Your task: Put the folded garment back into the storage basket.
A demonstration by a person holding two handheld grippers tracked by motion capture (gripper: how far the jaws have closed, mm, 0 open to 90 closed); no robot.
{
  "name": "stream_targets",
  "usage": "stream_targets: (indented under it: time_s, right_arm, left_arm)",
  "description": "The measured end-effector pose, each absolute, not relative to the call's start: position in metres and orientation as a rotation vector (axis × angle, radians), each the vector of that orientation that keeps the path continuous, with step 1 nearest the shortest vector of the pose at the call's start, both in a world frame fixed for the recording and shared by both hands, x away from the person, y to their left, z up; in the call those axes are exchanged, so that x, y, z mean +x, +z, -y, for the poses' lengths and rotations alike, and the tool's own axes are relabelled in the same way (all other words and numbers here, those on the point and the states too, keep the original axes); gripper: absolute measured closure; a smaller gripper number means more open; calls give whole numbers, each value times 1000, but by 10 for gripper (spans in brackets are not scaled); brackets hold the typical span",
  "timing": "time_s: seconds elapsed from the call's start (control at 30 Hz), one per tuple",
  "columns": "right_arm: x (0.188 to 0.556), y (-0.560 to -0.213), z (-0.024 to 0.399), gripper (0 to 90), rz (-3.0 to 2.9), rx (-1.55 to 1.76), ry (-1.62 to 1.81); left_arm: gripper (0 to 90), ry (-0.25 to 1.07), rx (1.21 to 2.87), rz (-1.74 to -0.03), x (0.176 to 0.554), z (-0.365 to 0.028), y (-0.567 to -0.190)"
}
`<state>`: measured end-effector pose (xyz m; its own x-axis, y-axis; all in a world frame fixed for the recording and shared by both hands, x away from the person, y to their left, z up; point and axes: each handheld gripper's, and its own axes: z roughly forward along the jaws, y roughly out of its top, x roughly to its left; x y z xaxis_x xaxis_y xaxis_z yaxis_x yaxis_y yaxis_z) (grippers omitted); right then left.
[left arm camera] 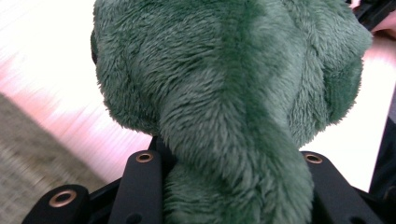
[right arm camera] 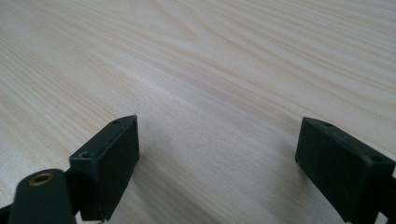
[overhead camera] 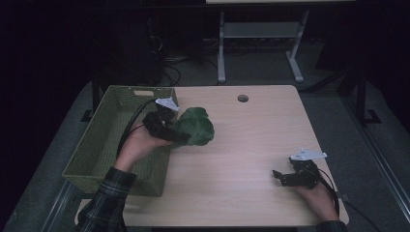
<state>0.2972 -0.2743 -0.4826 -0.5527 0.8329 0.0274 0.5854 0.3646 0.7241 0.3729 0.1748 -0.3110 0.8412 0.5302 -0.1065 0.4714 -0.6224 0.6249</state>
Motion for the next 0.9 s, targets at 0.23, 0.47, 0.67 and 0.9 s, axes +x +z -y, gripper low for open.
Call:
stream_targets:
  time_s: [0.23,0.47,0.67,0.9]
  right_arm:
    - [297,-483,274,131,-2287,1243,1001]
    - [297,-483,274,131,-2287,1243,1001]
    - [297,-483,274,131,-2286,1247,999]
    - [297,-483,274,131,-2285,1249,999]
  left_arm:
    - [597,160,2329,-786,373,-200,-308]
    - [595,208,2294,-860,370,-228,-305]
    - [592,240,2258,-926,368,-252,-305]
    - [592,298,2243,-998,365,-277,-311]
